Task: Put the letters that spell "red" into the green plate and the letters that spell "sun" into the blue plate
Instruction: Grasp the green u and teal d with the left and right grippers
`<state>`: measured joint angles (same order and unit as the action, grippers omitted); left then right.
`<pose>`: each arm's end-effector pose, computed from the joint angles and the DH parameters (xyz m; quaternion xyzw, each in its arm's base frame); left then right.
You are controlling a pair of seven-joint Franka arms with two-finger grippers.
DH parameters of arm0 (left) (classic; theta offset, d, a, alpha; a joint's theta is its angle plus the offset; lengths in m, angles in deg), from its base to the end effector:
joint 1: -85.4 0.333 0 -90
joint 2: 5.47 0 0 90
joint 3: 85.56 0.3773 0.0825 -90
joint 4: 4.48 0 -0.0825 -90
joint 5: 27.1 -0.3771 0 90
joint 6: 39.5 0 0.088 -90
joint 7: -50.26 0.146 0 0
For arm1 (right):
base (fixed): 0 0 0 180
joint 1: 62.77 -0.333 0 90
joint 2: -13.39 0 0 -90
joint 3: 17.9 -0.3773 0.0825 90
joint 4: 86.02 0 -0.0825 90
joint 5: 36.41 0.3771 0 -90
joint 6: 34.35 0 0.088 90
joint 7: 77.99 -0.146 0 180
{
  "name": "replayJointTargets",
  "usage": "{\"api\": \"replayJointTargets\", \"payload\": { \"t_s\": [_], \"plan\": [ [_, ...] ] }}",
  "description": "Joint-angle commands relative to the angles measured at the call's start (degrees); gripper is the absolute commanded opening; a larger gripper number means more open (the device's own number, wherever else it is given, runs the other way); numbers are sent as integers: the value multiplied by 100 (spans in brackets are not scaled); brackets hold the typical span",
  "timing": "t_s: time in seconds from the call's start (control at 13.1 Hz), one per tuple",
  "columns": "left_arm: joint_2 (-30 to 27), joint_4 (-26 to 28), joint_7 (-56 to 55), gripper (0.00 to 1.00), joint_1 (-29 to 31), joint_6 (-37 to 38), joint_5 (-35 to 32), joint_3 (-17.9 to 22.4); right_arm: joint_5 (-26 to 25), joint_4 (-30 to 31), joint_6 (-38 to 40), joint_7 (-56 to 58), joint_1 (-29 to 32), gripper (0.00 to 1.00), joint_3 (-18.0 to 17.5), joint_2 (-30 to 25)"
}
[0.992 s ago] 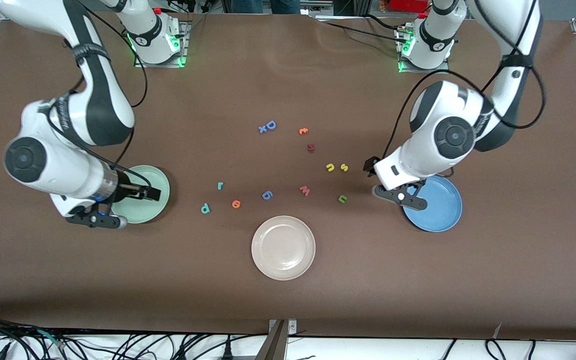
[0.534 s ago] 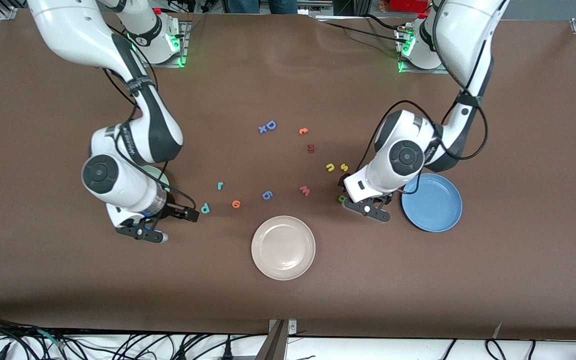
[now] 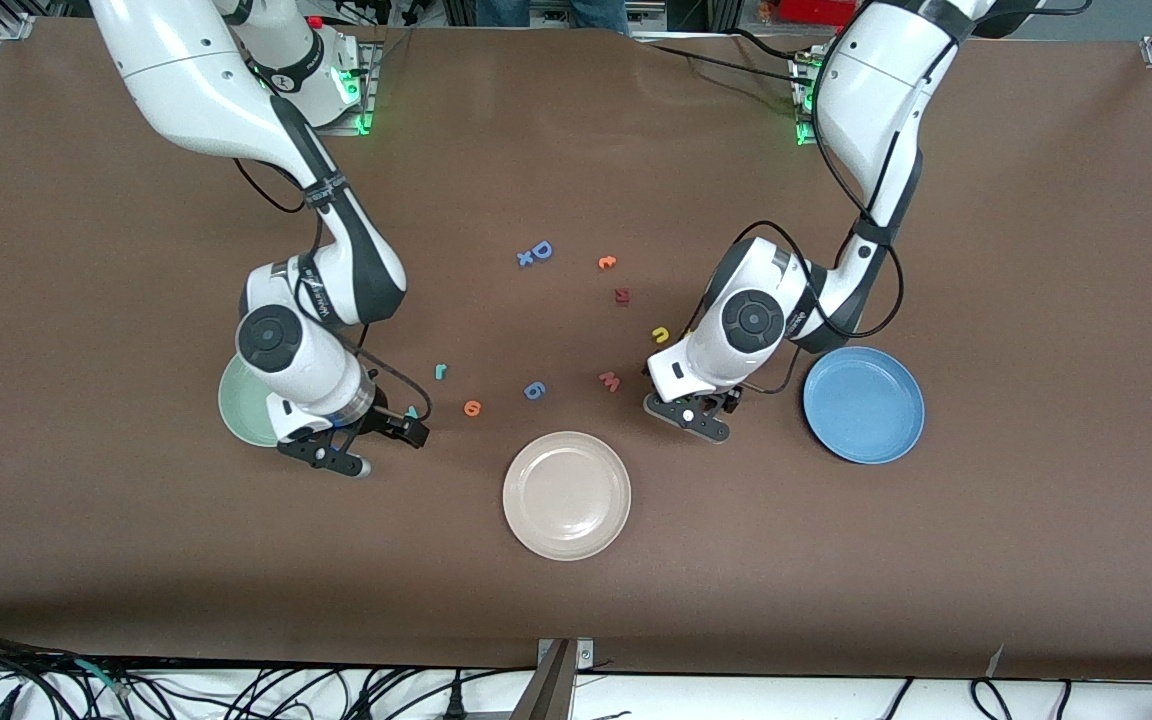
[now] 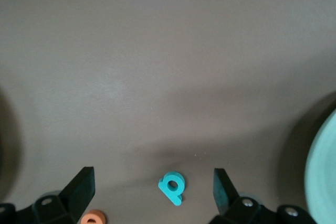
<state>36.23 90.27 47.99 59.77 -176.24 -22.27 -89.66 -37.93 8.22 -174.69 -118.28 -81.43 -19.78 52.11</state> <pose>0.6281 -0.3545 0.1991 0.9787 -0.1983 -0.0117 0.0515 0.6931 0.2552 0.2459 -0.9840 0.1658 -0.0552 0.0335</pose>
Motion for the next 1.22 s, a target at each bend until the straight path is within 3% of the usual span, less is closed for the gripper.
{"api": "replayJointTargets", "payload": {
  "t_s": [0.0, 0.15, 0.38, 0.53, 0.61, 0.69, 0.84, 0.92, 1.14],
  "plan": [
    [163, -62, -36, 100, -170, -90, -79, 94, -559, 156, -196, -829, -129, 100, 48, 56],
    [189, -62, -27, 95, -170, -90, -88, 103, -569, 191, -196, -1041, -191, 100, 48, 153],
    [260, -71, -79, 64, -179, -90, -88, 120, -569, 200, -187, -1296, -252, 100, 48, 241],
    [251, -80, -106, 53, -179, -81, -402, 138, -535, 200, -196, -1349, -253, 100, 48, 294],
    [251, -80, -228, 43, -179, -81, -605, 129, -508, 191, -196, -1393, -244, 100, 48, 338],
    [242, -80, -455, 26, -179, -81, -694, 129, -499, 191, -196, -1411, -244, 100, 48, 364],
    [225, -97, -590, 8, -223, -38, -712, 129, -473, 183, -187, -1393, -235, 99, 48, 373],
    [207, -97, -598, 8, -197, -3, -712, 138, -447, 183, -178, -1393, -235, 99, 48, 373],
    [-3, -167, -572, 7, -101, 260, -703, 155, -376, 174, -160, -1463, -244, 83, 48, 373]
  ]
}}
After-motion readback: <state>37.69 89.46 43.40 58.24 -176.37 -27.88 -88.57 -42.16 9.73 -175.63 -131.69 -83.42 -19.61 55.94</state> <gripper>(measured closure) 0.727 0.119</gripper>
